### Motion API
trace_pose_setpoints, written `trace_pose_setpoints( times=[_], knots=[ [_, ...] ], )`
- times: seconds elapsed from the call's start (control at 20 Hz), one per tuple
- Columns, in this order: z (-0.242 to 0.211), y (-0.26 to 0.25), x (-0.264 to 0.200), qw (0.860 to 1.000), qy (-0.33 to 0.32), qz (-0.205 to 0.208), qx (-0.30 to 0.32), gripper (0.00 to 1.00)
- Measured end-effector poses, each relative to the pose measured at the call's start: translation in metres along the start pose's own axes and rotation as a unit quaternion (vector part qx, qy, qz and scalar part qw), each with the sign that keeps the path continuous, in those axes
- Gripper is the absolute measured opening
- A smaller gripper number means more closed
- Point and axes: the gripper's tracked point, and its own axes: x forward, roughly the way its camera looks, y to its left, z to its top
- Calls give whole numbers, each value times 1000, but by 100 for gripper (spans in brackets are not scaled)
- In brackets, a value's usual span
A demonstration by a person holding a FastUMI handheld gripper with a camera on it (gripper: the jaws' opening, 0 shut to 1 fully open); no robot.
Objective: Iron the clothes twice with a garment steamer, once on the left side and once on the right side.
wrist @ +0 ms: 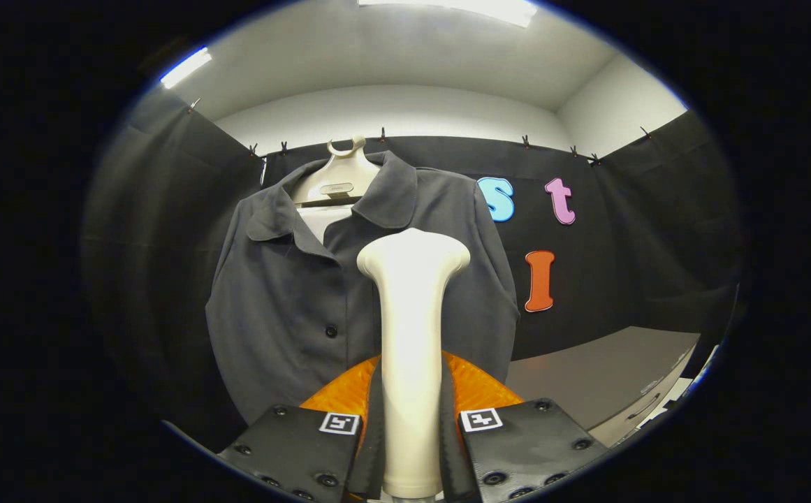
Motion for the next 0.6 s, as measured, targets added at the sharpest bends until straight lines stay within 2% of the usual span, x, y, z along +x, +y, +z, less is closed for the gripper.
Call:
trace_pose_setpoints(
  times=[0.6],
  knots=[
    [-54,-17,-38,999,35,-9,-2,39]
  ],
)
